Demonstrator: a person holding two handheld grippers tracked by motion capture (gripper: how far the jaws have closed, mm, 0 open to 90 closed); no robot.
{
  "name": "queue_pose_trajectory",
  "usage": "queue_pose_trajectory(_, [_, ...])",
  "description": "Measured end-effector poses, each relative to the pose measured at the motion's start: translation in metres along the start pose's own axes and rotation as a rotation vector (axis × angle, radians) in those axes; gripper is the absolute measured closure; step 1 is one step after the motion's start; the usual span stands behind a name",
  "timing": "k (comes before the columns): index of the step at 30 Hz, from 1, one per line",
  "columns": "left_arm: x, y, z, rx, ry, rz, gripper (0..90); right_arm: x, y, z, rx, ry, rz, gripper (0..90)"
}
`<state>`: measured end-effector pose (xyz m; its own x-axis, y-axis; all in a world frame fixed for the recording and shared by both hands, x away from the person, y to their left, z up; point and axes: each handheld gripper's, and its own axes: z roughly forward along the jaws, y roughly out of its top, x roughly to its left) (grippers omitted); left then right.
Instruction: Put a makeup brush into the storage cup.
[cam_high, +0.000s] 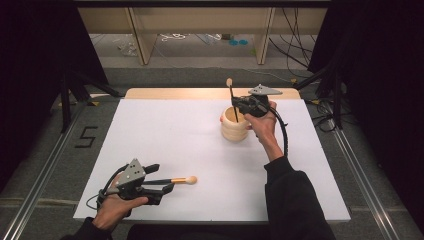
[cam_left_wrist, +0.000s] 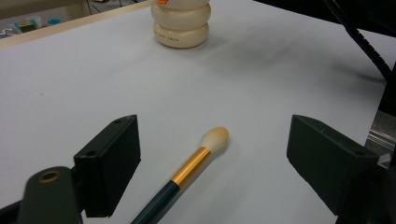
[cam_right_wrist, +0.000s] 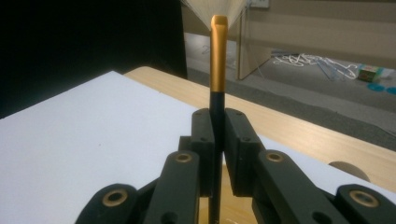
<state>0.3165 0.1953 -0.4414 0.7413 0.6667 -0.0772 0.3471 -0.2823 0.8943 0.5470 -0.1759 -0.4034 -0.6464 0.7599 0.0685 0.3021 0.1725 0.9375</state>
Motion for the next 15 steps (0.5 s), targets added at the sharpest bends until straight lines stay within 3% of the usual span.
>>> queue_pose_trajectory(6, [0.0006, -0.0004, 0.0005, -0.002, -0.003, -0.003, 17.1, 0.0011, -0.0048, 0.0019, 0.009, -0.001, 0.003, 82.9])
queue_pose_trajectory(7, [0.0007, -0.0003, 0.0006, -0.003, -0.003, -0.005, 17.2, 0.0021, -0.0057, 0.0023, 0.015, 0.018, 0.018, 82.8])
queue_pose_trajectory(12, [0.0008, -0.0003, 0.0002, 0.004, 0.006, -0.003, 17.2, 0.0011, -0.0084, 0.0029, 0.008, -0.002, 0.005, 82.1])
queue_pose_trajectory(15, [0.0008, -0.0005, 0.0003, 0.006, 0.007, -0.002, 17.2, 0.0009, -0.0089, 0.0025, 0.015, -0.006, 0.011, 75.6])
